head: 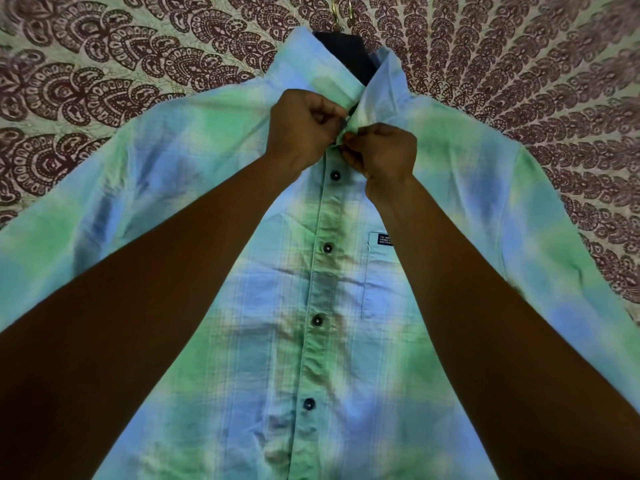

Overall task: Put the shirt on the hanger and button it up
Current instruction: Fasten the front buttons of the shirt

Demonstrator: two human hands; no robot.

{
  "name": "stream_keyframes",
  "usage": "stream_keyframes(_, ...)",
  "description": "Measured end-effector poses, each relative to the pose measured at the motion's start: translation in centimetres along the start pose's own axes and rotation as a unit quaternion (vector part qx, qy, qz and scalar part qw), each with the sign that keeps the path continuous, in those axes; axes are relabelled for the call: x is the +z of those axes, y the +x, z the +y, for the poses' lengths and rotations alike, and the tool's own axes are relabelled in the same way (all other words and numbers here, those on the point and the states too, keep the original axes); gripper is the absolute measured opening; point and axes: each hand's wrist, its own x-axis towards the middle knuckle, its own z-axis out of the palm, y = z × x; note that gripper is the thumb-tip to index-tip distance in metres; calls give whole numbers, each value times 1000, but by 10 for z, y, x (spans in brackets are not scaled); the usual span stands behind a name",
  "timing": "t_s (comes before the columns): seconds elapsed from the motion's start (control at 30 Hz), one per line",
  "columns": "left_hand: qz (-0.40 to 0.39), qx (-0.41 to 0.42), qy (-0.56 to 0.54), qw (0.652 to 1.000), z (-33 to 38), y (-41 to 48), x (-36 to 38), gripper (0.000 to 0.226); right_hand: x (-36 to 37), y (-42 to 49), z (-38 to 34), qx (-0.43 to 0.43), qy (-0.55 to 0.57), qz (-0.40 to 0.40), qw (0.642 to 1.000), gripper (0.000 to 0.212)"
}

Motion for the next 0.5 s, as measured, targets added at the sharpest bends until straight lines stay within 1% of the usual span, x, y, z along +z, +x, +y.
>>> stream_keyframes(0.1, 11, 28, 40, 999, 0, -1, 0, 13, 3, 2, 5, -30, -37, 26, 998, 38)
stream_keyframes(0.2, 21, 53, 74, 996, 1, -2, 0, 14, 6, 5, 10, -41, -59, 44, 996, 37)
stream_keyframes(0.37, 26, 52, 92, 994, -1, 0, 1, 14, 9, 7, 12, -48, -71, 65, 994, 37)
stream_keyframes(0.5, 15, 34, 111, 993, -2, 2, 1, 15, 12, 7, 12, -38, -76, 61, 995, 28)
